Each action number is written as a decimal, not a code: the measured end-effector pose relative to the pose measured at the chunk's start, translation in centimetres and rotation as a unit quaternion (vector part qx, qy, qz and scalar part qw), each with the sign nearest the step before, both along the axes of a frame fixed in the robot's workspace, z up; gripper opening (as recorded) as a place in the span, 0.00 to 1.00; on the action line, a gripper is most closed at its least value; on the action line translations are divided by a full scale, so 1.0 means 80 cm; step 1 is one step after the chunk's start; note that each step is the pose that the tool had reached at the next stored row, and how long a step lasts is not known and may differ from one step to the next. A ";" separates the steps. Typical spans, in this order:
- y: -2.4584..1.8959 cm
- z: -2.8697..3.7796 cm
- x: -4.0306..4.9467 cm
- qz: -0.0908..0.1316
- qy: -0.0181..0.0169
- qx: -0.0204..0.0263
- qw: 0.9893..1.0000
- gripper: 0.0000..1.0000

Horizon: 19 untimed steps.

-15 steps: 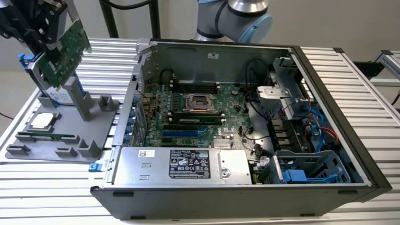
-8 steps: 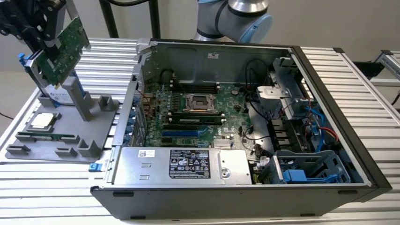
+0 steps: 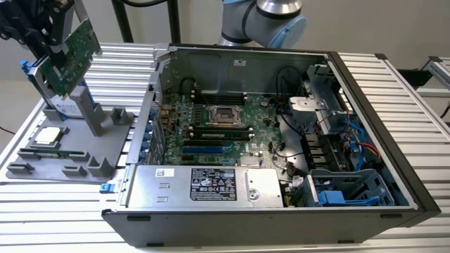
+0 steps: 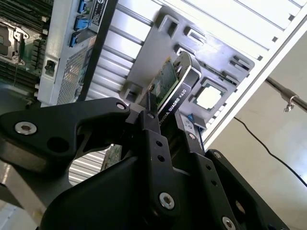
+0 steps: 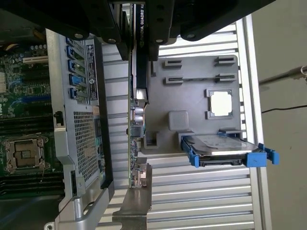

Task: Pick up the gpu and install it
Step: 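Pick up the gpu and move the gpu toward the slot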

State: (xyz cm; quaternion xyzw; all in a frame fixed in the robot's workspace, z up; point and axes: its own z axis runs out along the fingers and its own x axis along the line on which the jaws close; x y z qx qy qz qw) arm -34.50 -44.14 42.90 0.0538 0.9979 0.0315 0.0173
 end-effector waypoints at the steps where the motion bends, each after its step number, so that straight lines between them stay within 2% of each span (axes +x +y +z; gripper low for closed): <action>1: 0.0001 0.0001 0.000 0.000 0.000 0.000 1.000 0.00; 19: 0.0000 0.0000 0.028 0.000 0.000 0.000 1.000 0.00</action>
